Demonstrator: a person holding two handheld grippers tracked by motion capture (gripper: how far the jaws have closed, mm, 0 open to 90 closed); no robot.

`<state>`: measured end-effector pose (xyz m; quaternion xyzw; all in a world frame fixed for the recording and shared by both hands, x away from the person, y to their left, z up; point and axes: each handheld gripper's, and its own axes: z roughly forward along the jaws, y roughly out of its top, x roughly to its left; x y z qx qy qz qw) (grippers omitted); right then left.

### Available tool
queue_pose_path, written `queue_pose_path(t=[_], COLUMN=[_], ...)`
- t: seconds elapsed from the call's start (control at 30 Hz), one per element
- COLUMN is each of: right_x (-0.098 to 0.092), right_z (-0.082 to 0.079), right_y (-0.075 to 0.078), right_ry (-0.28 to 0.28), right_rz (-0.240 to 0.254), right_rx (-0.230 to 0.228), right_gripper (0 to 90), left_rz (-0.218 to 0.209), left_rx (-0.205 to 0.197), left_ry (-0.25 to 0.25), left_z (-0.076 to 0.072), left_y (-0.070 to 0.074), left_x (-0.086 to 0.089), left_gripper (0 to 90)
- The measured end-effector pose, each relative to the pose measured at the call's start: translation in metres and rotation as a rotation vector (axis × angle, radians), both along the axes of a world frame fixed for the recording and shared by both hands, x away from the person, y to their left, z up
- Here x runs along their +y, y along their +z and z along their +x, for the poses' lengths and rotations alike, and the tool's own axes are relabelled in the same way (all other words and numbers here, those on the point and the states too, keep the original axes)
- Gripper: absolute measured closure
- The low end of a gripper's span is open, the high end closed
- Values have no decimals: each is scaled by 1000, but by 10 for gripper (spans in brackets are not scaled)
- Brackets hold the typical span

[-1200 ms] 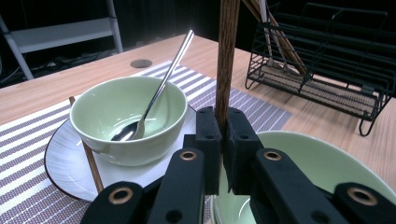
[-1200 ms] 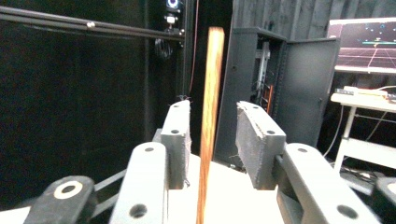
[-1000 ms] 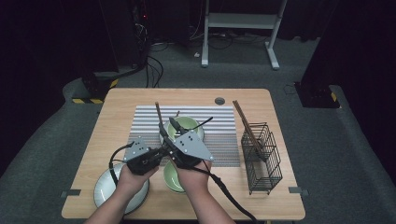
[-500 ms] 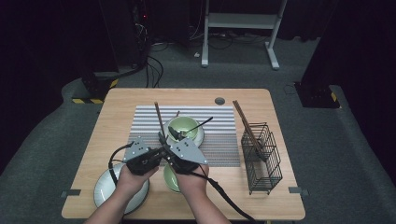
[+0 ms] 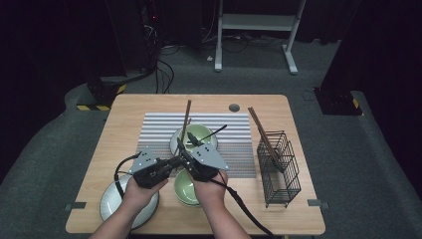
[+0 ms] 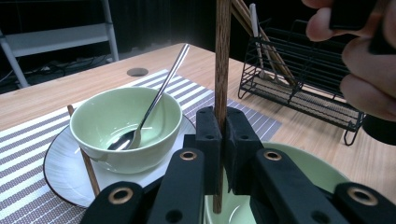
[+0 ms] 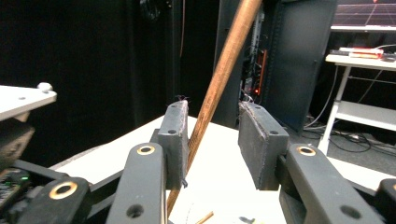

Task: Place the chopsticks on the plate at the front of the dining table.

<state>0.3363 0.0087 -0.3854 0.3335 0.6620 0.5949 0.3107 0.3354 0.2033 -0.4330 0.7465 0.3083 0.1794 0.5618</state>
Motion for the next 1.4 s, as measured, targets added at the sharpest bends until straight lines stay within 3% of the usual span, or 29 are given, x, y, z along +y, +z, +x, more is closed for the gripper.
queue_pose_path(t=[0.1,0.37,0.7,0.97,1.4], right_x=[-6,-10,-10,-12,-15], right_z=[3,8,8,10,14], right_y=[-1,-7,-11,-16,-24], right_ry=[-17,-35,-45,-51,-68], right_rz=[15,16,6,13,20], right_rx=[16,39,30,44,64], right_gripper=[614,603,568,557,533], left_rz=[-35,-47,-46,-61,-50], left_rx=[16,17,14,35,24], left_ry=[-16,-14,-9,-13,-10], left_z=[0,-2,-5,-6,-7], left_y=[-1,-5,-7,-8,-8], left_x=[1,4,8,8,10], left_gripper=[850,851,851,851,847])
